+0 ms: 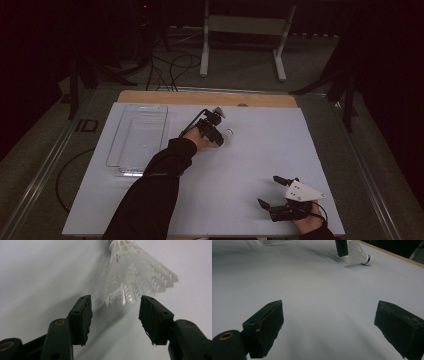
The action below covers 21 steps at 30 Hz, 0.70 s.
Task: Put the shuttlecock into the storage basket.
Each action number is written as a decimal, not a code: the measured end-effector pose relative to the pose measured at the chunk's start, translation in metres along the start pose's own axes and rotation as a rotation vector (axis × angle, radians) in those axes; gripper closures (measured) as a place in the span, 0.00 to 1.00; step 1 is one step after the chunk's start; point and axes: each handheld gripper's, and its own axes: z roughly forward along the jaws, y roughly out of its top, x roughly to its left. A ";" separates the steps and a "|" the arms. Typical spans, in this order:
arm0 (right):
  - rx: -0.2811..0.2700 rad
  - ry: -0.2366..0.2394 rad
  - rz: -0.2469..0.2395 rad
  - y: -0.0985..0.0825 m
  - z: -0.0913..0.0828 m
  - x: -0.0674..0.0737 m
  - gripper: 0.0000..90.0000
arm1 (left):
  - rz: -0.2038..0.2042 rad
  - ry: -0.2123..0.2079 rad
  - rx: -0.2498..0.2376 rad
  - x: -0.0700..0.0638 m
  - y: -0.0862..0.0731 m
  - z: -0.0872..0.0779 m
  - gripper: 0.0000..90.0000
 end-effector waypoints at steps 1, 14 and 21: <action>-0.001 0.000 0.000 0.000 0.000 0.000 0.09 | -0.004 -0.004 -0.007 0.001 0.000 0.000 0.55; 0.006 0.001 0.005 -0.001 0.001 0.000 0.09 | -0.028 -0.026 -0.034 0.005 0.003 0.007 0.69; 0.009 0.001 0.003 -0.001 0.001 -0.001 0.09 | -0.039 -0.030 -0.055 0.002 0.006 0.010 0.82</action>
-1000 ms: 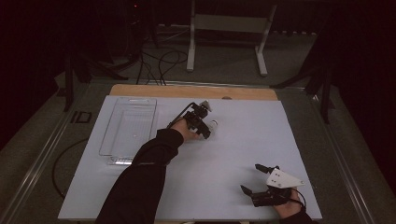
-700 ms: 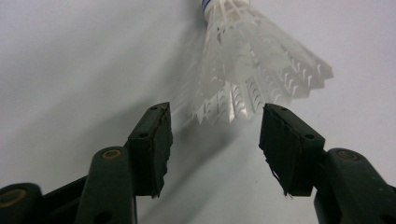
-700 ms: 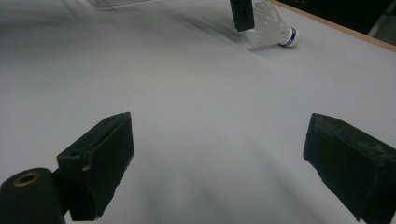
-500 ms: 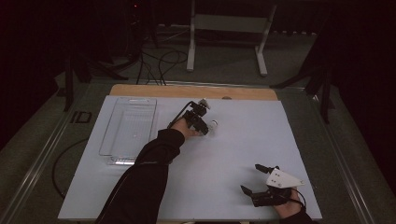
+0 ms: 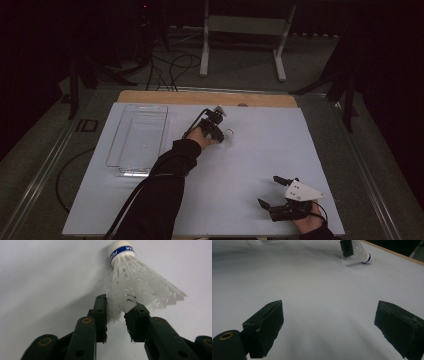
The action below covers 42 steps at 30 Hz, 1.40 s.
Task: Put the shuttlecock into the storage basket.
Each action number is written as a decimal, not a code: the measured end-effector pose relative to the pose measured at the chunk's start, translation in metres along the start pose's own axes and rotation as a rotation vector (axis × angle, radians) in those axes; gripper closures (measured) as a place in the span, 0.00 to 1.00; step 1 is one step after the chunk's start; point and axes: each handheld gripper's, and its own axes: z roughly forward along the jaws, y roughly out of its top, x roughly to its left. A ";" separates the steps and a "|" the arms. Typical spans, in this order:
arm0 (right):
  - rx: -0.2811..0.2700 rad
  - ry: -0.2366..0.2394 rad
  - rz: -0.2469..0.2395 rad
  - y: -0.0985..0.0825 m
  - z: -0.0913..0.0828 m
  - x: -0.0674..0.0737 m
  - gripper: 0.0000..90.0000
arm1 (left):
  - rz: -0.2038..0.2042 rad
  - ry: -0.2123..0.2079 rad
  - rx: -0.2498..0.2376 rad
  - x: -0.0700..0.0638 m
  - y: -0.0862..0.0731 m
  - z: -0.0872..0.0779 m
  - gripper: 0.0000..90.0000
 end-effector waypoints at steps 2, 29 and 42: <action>0.001 0.000 -0.001 0.000 0.000 0.000 0.09 | -0.002 0.003 0.003 -0.001 0.001 0.000 0.86; 0.011 -0.017 -0.009 0.000 -0.001 0.000 0.10 | 0.006 0.044 -0.014 -0.014 0.005 -0.024 1.00; 0.020 -0.024 -0.009 0.000 -0.001 0.000 0.10 | 0.069 0.089 -0.035 -0.021 -0.003 -0.052 1.00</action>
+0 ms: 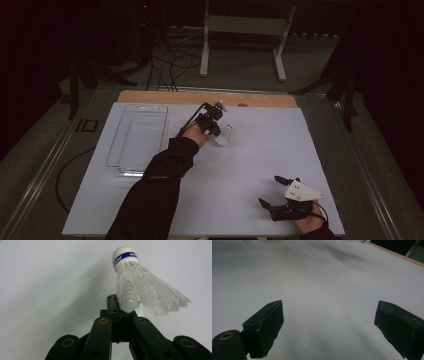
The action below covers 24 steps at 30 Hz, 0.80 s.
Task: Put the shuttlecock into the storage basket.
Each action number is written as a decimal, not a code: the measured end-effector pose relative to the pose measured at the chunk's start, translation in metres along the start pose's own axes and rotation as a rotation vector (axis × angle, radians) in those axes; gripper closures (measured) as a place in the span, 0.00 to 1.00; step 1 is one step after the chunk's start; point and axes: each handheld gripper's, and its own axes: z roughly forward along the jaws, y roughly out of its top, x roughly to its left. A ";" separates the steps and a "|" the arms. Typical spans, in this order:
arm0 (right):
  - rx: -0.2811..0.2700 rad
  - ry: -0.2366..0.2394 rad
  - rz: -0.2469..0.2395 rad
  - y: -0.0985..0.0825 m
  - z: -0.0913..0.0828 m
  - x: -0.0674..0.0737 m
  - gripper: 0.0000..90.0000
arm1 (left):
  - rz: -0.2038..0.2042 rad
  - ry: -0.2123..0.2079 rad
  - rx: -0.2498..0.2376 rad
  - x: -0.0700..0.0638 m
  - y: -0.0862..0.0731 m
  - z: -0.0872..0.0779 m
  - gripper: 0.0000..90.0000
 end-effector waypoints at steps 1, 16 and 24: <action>0.000 0.000 0.000 0.000 0.000 0.000 0.10 | 0.000 0.000 0.000 0.000 0.000 0.000 1.00; 0.004 -0.004 -0.005 0.000 0.000 0.001 0.10 | 0.041 0.002 0.069 -0.010 -0.011 -0.023 1.00; 0.004 -0.003 0.003 0.000 0.001 0.000 0.10 | 0.063 0.003 0.081 -0.015 -0.020 -0.038 1.00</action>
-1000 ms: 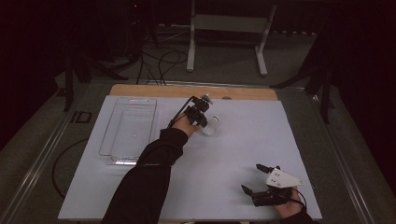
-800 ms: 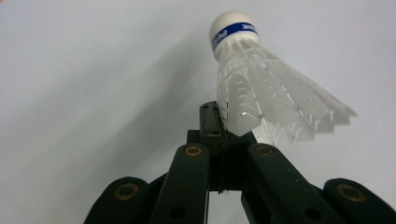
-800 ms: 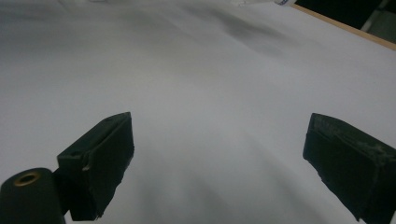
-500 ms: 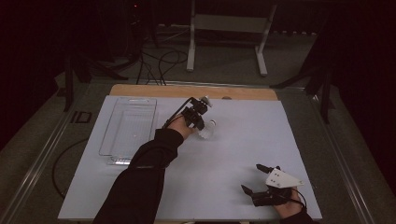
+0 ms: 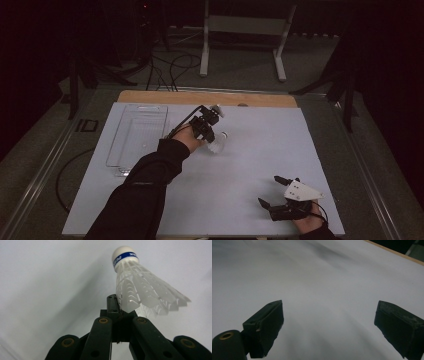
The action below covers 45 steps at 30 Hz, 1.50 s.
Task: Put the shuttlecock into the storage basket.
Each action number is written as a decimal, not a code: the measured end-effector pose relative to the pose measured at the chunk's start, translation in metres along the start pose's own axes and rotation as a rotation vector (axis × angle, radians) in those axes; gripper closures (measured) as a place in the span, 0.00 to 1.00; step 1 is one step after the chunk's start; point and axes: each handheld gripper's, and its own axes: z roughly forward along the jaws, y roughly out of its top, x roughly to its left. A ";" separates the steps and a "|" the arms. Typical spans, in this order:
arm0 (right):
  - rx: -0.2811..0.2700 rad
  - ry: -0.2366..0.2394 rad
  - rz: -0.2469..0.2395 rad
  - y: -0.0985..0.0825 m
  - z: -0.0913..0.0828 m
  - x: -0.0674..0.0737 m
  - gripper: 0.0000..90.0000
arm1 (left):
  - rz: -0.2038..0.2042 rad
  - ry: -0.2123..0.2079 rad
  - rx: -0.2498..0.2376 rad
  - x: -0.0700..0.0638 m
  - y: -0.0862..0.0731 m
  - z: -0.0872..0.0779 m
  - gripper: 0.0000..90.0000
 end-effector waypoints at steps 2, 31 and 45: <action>0.002 0.000 -0.005 0.000 0.000 0.000 0.10 | 0.010 -0.007 0.001 -0.001 -0.002 -0.004 1.00; -0.005 -0.044 0.011 0.000 -0.001 -0.003 0.10 | 0.100 -0.033 -0.035 -0.020 -0.026 -0.056 1.00; -0.002 -0.050 0.009 0.001 -0.001 -0.003 0.10 | 0.080 -0.014 -0.090 -0.011 -0.032 -0.088 1.00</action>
